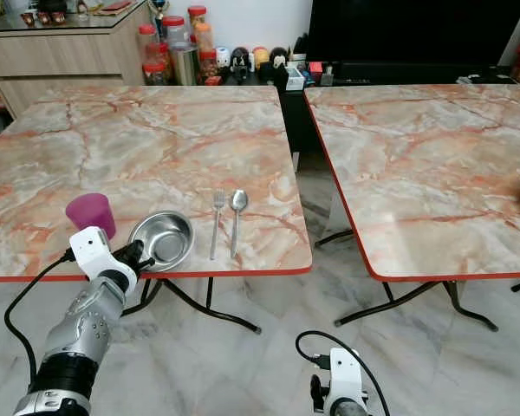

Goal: Setting the table

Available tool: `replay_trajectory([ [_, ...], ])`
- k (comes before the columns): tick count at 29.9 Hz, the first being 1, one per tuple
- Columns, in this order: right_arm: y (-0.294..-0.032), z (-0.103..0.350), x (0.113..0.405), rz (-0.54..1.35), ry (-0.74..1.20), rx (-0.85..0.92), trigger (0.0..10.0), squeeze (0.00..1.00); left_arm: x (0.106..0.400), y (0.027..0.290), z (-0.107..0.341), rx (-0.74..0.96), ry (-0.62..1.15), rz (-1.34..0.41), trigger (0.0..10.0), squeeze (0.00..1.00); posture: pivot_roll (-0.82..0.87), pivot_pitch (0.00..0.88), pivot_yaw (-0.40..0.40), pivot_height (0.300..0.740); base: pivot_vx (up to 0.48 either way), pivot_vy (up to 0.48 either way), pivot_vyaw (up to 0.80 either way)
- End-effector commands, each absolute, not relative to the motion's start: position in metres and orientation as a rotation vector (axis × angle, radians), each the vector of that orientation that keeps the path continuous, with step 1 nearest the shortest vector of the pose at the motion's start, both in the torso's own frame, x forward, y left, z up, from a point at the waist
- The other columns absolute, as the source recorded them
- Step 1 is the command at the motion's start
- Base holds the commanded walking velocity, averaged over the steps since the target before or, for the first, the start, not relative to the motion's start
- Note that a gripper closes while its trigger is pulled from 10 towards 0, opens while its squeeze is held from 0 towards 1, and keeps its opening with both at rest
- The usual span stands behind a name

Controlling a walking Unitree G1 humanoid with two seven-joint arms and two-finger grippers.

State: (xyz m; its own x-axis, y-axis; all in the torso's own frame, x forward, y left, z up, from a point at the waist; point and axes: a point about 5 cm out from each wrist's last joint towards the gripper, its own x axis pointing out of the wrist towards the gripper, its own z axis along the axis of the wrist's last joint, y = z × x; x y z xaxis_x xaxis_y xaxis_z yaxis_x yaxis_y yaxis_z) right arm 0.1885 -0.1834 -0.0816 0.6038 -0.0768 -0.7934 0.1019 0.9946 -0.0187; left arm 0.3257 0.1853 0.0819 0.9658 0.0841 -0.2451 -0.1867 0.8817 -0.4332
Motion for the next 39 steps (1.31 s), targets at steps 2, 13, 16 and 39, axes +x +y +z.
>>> replay_trajectory([
  [2,-0.182,-0.082,0.188,-0.097,0.917,0.030,10.0,0.00,0.324,0.187,0.079,-0.464,0.235,0.149,0.0,0.00,0.07,0.000,0.001,0.714,0.000,0.000,0.00],
  [13,-0.183,-0.081,0.189,-0.093,0.914,0.024,10.0,0.00,0.323,0.175,0.101,-0.588,0.023,0.024,3.7,0.00,0.07,0.000,-0.007,0.714,0.000,0.000,0.00],
  [16,-0.184,-0.079,0.193,-0.094,0.903,0.027,10.0,0.00,0.325,0.172,0.111,-0.614,-0.048,0.008,10.0,0.00,0.06,0.000,-0.014,0.714,0.000,0.000,0.00],
  [39,-0.192,-0.075,0.198,-0.127,0.865,0.018,10.0,0.00,0.329,0.166,0.132,-0.543,-0.193,-0.005,10.0,0.00,0.05,0.000,-0.021,0.714,0.000,-0.318,0.14],
])
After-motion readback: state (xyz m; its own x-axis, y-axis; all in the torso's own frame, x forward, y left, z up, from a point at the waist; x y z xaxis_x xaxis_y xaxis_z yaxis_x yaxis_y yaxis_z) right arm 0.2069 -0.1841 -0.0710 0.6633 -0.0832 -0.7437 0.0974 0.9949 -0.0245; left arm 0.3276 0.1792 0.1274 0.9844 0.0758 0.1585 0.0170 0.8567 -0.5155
